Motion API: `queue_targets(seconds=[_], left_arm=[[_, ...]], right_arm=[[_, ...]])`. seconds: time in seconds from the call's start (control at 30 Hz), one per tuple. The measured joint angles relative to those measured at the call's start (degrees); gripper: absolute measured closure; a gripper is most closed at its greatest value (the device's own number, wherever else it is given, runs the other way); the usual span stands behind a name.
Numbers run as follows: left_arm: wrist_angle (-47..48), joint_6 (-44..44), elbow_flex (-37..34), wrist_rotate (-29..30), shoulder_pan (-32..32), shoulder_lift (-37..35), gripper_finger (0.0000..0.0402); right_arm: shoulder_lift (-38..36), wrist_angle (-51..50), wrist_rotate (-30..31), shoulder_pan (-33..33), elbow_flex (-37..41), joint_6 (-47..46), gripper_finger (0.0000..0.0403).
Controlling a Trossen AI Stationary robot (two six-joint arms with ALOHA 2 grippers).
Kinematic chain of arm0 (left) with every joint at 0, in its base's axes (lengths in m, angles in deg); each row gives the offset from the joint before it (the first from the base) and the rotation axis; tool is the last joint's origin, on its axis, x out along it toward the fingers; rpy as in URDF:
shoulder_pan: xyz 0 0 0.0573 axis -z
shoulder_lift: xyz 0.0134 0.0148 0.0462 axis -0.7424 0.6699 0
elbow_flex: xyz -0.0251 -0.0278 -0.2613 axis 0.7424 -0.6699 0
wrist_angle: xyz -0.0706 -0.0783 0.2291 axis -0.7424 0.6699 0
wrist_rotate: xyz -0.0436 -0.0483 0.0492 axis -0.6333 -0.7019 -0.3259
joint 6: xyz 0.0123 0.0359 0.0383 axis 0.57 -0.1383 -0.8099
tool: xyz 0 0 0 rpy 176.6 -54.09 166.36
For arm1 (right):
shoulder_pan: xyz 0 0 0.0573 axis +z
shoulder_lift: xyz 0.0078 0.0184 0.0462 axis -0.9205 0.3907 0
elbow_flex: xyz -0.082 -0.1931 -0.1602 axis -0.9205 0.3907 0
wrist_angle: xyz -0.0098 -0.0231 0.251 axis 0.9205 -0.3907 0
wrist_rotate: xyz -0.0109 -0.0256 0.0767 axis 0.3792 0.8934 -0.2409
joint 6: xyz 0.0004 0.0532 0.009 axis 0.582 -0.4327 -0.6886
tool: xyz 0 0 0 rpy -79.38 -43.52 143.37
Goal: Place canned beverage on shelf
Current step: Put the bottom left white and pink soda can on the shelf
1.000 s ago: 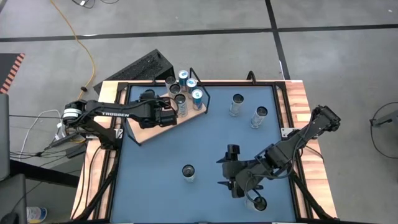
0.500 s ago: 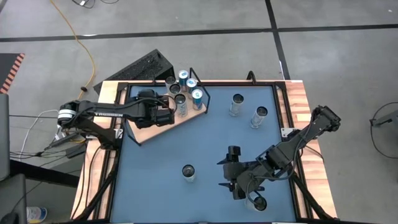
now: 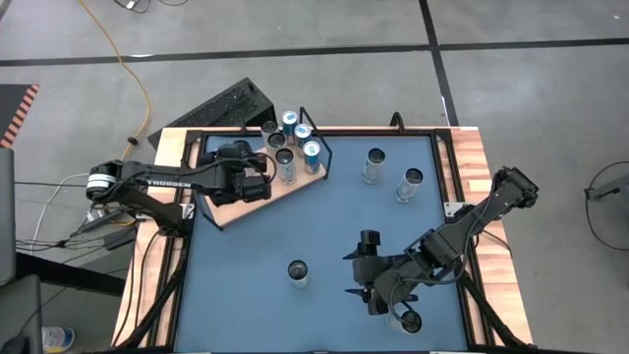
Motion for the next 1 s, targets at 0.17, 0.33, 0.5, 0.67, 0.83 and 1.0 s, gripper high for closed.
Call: queue_targets(seconds=[0.17,0.33,0.5,0.67,0.83,1.0], left_arm=[[-0.98,-0.44,-0.29,0.00,0.93,0.04,0.0099],[-0.22,-1.72,-0.38,0.19,1.82,-0.51,0.0099],[0.49,-1.23,-0.47,-0.17,1.99,-2.62,0.0099],[0.69,-3.14,-0.49,-0.03,1.99,-5.57,0.0099],[0.81,-5.02,-0.51,1.38,1.99,-7.63,0.0099],[-0.80,-4.17,-2.13,2.80,2.69,-7.69,0.0099]], right_arm=[[0.00,-0.12,0.01,0.00,0.00,0.00,0.0069],[0.00,-0.26,0.00,0.00,0.00,0.00,0.0069],[0.00,-0.49,0.02,0.00,0.00,-0.03,0.0069],[0.00,-1.51,0.01,0.00,0.00,-1.74,0.0069],[0.00,-1.51,0.00,0.07,0.00,-2.01,0.0069],[0.00,-1.49,0.02,0.37,0.00,-2.06,0.0069]])
